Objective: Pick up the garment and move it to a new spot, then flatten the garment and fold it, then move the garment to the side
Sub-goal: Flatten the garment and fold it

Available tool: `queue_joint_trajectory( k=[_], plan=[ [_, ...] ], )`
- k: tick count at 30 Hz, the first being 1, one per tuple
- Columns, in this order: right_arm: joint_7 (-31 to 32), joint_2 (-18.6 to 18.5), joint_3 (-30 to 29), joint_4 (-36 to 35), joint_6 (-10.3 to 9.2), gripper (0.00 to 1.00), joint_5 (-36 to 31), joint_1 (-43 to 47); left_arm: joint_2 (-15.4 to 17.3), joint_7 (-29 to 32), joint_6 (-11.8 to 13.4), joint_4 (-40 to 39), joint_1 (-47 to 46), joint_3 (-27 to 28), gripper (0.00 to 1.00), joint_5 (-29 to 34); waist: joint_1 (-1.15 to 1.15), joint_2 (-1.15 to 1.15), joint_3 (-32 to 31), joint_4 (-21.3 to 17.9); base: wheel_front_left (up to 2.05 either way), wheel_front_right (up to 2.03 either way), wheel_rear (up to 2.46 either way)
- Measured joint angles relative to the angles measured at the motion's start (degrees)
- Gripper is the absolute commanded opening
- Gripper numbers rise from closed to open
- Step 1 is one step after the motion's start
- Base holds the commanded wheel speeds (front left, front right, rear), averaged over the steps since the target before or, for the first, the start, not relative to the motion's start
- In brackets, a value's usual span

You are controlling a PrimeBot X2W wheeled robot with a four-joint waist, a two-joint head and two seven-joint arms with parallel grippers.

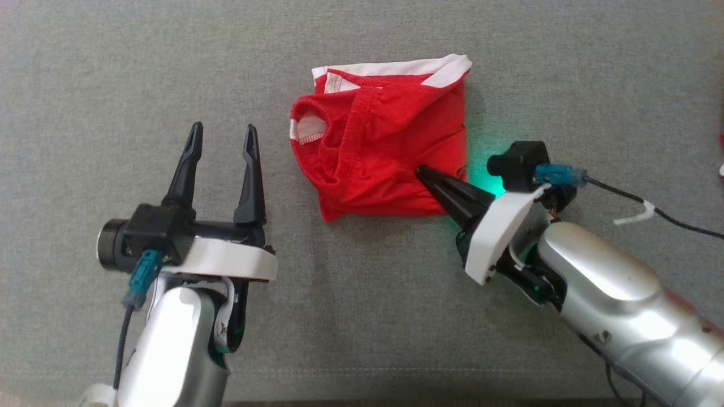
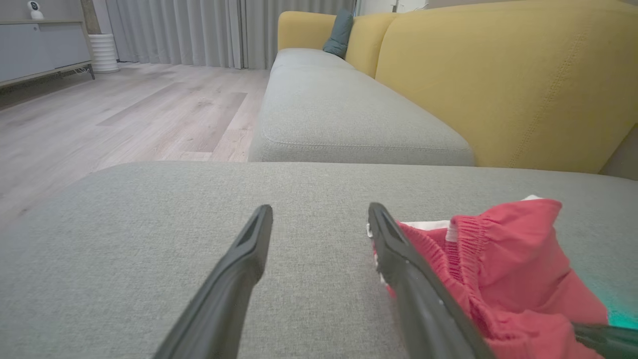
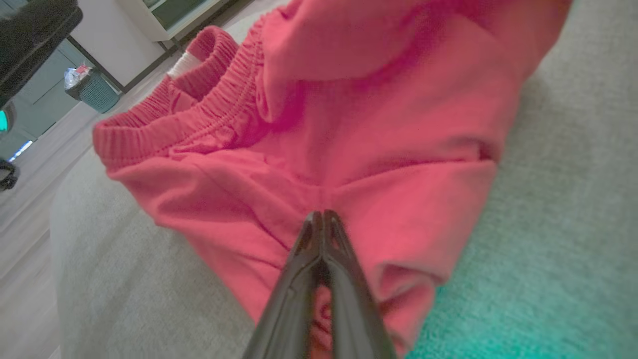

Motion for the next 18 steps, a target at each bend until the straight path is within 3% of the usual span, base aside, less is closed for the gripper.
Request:
queue_joint_trajectory(
  k=[18],
  plan=[
    [-2.88,0.03,-5.47,-2.09,0.00,0.00,-0.34,7.23,-0.05,0.00,-0.56,-0.18,0.25,1.62,1.00,0.59,0.00,0.00,-0.78,-1.53,0.00,0.00,0.00]
  ],
)
